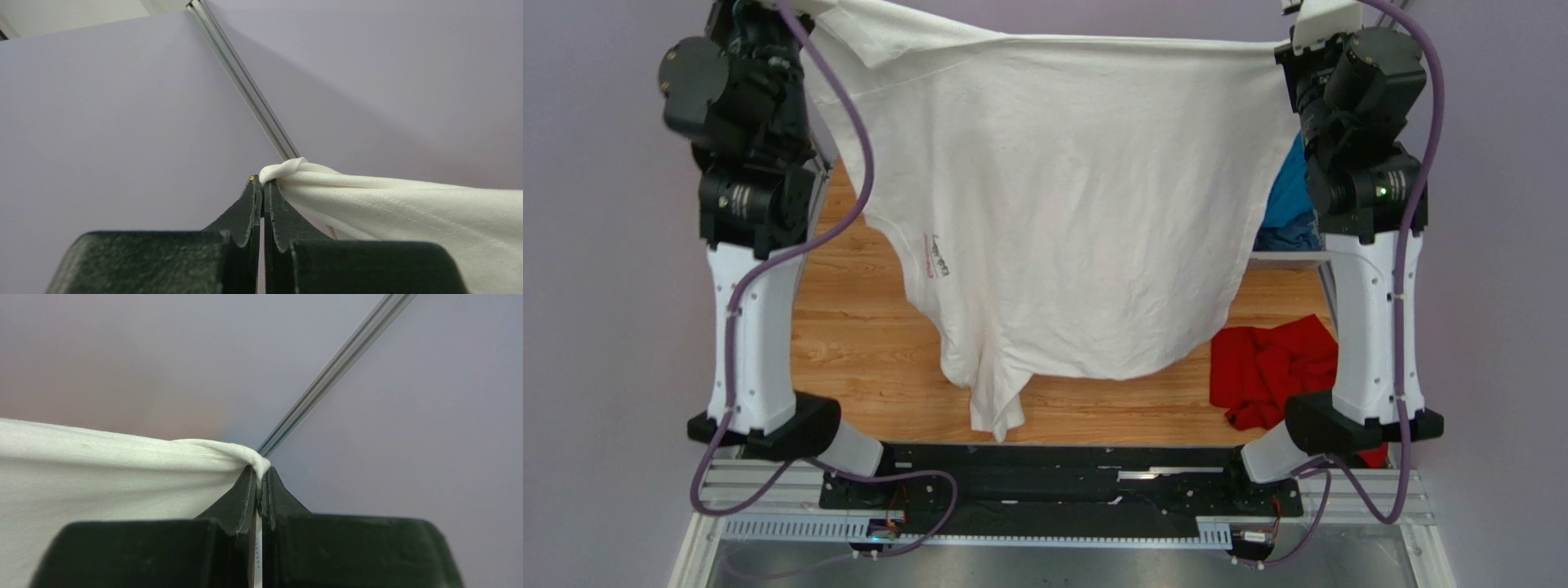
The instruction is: Fold and stack the t-shirts
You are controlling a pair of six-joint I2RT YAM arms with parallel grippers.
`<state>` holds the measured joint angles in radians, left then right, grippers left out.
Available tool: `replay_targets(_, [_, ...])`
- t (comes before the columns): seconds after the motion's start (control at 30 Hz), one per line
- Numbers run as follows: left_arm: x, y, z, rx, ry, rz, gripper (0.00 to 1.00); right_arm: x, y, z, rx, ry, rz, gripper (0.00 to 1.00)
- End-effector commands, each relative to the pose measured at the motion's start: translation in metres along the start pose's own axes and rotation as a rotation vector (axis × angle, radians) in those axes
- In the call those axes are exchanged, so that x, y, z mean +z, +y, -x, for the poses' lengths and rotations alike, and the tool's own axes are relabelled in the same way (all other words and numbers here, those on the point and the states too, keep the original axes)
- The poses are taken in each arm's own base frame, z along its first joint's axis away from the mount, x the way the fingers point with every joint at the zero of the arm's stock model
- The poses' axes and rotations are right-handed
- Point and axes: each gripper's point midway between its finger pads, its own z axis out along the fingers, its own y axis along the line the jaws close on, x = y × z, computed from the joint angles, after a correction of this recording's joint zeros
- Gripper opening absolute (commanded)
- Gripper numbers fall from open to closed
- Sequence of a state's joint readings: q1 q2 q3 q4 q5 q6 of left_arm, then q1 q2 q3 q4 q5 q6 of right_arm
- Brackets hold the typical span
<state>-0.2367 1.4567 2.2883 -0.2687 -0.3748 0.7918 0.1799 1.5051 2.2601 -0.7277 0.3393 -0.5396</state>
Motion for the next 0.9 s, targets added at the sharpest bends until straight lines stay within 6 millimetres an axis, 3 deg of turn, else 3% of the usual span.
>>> replay_targets(0.0, [-0.005, 0.088, 0.025, -0.04, -0.03, 0.325, 0.0, -0.006, -0.055, 0.034, 0.037, -0.087, -0.197, 0.0])
replay_targets(0.1, [-0.01, 0.103, 0.029, -0.061, -0.048, 0.382, 0.0, 0.0, -0.057, 0.033, 0.039, -0.089, -0.211, 0.0])
replay_targets(0.37, [-0.05, 0.137, 0.037, -0.092, -0.106, 0.456, 0.0, -0.008, -0.066, 0.021, 0.082, -0.078, -0.234, 0.0])
replay_targets(0.5, [-0.06, 0.133, 0.027, -0.081, -0.099, 0.445, 0.0, -0.015, -0.062, 0.011, 0.086, -0.066, -0.223, 0.0])
replay_targets(0.67, [-0.055, 0.122, 0.012, -0.052, -0.069, 0.431, 0.0, -0.013, -0.055, -0.006, 0.072, -0.029, -0.209, 0.0])
replay_targets(0.83, [-0.065, 0.128, 0.017, -0.096, -0.08, 0.422, 0.0, -0.028, -0.064, 0.0, 0.069, -0.047, -0.221, 0.0])
replay_targets(0.87, [-0.064, 0.12, 0.015, -0.087, -0.072, 0.376, 0.0, -0.03, -0.066, 0.001, 0.066, -0.049, -0.22, 0.0])
